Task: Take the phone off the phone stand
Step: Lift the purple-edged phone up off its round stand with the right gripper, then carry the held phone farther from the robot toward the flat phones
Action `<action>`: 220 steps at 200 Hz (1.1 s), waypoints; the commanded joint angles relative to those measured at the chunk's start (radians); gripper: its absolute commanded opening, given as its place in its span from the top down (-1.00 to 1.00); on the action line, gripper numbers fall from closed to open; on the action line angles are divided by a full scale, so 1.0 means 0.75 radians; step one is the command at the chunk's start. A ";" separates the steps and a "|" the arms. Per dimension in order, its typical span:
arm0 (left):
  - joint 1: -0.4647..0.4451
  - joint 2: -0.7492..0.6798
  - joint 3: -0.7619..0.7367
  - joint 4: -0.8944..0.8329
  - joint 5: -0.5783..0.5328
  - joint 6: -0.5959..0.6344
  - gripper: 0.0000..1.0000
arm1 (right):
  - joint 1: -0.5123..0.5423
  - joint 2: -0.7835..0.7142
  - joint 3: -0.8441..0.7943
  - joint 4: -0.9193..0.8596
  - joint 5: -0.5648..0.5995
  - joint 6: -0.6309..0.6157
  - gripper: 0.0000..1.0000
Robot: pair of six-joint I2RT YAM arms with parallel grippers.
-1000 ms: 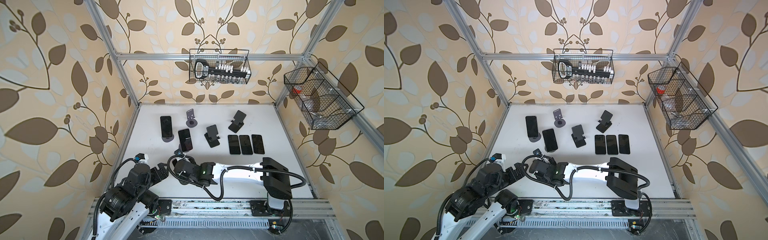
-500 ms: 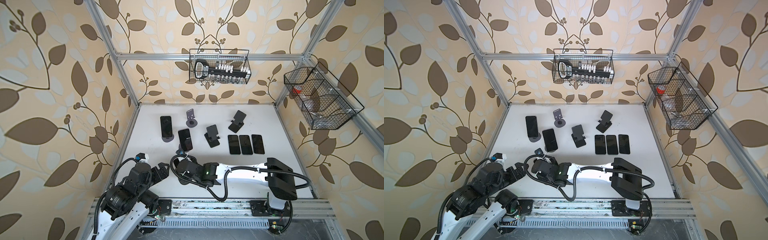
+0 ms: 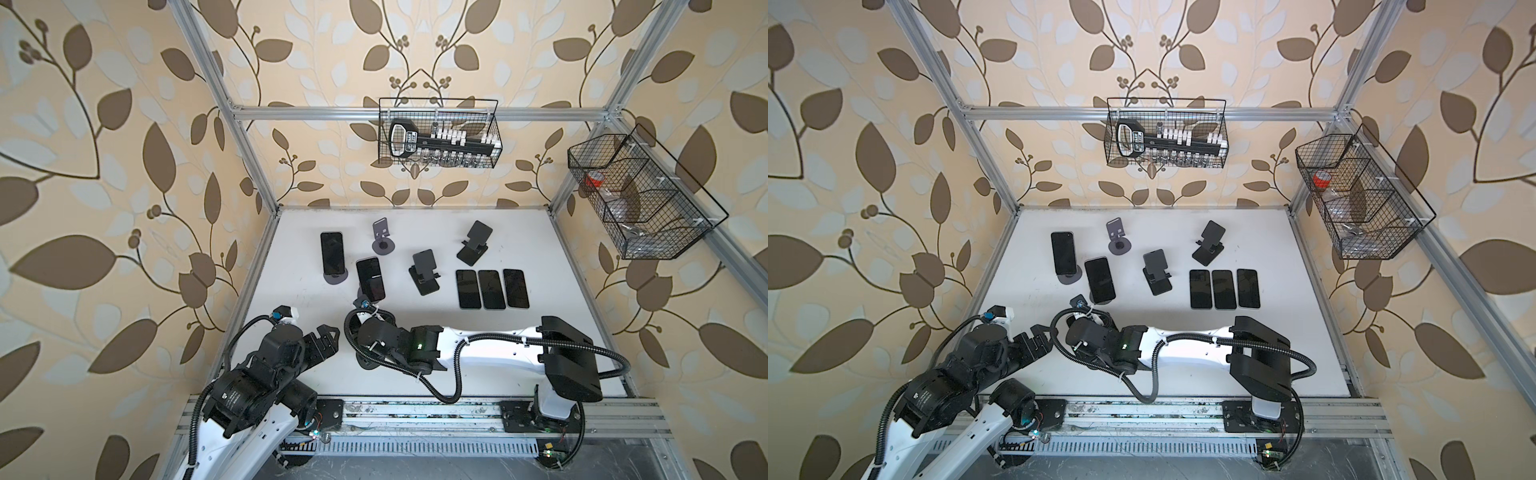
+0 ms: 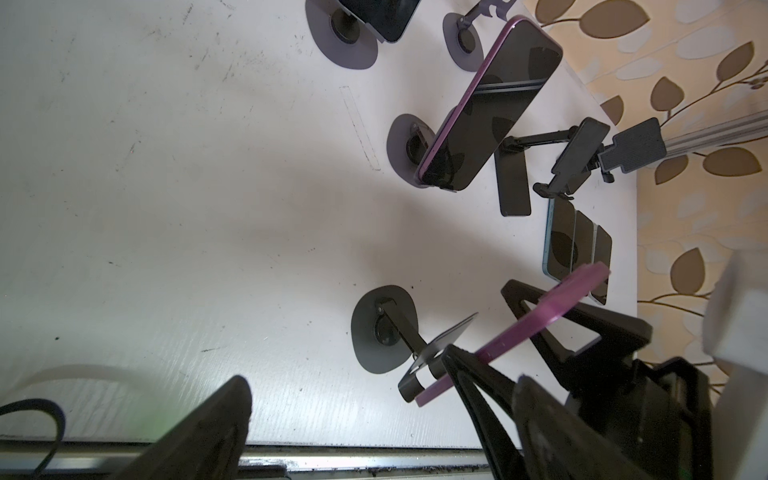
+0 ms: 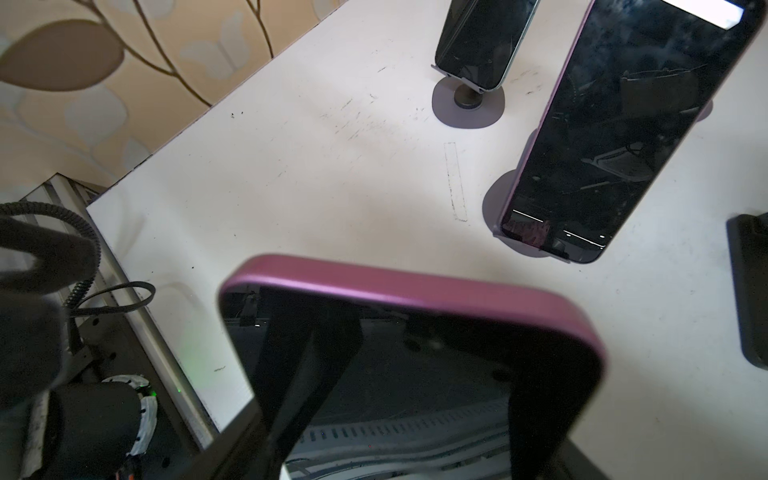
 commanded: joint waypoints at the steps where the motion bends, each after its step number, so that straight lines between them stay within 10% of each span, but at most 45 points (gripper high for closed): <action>1: 0.007 0.028 -0.005 0.000 -0.017 0.005 -0.96 | -0.003 -0.063 -0.019 0.048 -0.006 -0.012 -0.35; 220: 0.006 0.065 -0.003 0.001 -0.029 0.009 -0.97 | -0.007 -0.136 -0.102 0.138 -0.016 -0.066 -0.35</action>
